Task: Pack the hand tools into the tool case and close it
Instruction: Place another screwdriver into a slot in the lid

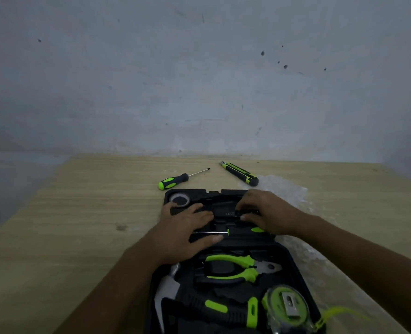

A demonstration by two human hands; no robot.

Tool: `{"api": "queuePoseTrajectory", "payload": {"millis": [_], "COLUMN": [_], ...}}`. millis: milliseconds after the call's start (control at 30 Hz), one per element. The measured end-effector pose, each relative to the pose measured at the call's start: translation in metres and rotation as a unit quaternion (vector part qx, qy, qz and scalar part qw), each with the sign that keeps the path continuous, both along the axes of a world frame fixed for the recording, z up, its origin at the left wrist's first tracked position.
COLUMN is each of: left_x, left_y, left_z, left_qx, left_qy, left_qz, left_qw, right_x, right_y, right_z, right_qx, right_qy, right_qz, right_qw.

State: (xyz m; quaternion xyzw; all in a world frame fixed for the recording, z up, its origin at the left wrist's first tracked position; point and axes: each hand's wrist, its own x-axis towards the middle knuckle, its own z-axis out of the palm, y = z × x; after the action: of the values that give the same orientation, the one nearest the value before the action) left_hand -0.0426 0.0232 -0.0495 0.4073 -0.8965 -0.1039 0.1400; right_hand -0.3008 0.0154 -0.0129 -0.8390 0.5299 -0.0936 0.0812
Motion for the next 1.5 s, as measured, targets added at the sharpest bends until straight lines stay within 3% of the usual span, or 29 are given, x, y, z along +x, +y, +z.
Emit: {"api": "queuePoseTrajectory", "payload": {"millis": [167,800,1500], "left_x": [-0.014,-0.022,-0.023], "left_y": [0.008,0.014,0.016], "left_z": [0.002,0.002,0.001], "left_qx": [0.038,-0.012,-0.001], "left_qy": [-0.035,-0.049,-0.077], "left_qz": [0.022,0.037,0.014], "left_qw": [0.998,0.998,0.997], "right_x": [0.001,0.010,0.000], "right_y": [-0.005,-0.034,-0.020], "right_z": [0.003,0.025,0.019], "right_qx": [0.001,0.156,0.131], "right_qy": [0.001,0.019,0.048], "right_qz": [-0.005,-0.040,0.017], "right_qw": [1.000,0.987,0.990]}}
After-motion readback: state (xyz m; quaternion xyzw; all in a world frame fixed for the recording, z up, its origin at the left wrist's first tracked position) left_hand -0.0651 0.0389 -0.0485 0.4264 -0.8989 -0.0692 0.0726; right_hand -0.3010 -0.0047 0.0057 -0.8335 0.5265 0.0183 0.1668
